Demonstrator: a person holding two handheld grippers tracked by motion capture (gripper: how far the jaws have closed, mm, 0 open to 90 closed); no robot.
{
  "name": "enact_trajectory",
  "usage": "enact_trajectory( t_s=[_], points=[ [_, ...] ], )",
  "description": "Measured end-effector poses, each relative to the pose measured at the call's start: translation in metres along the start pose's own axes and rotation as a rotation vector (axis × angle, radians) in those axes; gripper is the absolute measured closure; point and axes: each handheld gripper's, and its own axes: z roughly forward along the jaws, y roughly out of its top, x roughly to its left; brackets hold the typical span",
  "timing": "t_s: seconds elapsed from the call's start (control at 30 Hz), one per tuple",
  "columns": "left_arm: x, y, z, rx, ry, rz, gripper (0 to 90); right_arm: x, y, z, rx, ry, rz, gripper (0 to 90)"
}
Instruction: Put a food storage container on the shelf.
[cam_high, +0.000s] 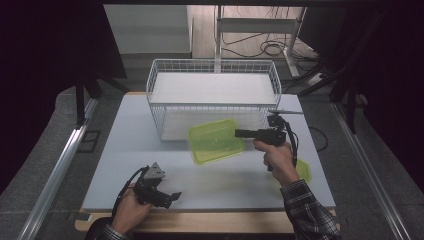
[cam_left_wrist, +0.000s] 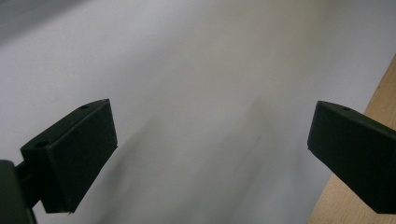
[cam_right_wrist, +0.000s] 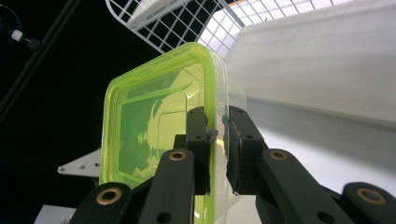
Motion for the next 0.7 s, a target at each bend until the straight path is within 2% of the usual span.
enact_trajectory(
  t_s=[0.4,0.53,0.7],
  points=[
    [0.000,0.000,0.001,0.010,0.001,0.011,1.3,0.023,0.022,-0.013,-0.039,0.020,-0.021,80.1],
    [-0.001,0.000,0.002,0.015,0.002,0.019,1.3,0.030,0.031,-0.016,-0.057,0.043,-0.014,80.2],
    [-0.001,-0.001,0.002,0.018,0.005,0.021,1.3,0.035,0.041,-0.019,-0.079,0.032,-0.022,80.1]
  ],
)
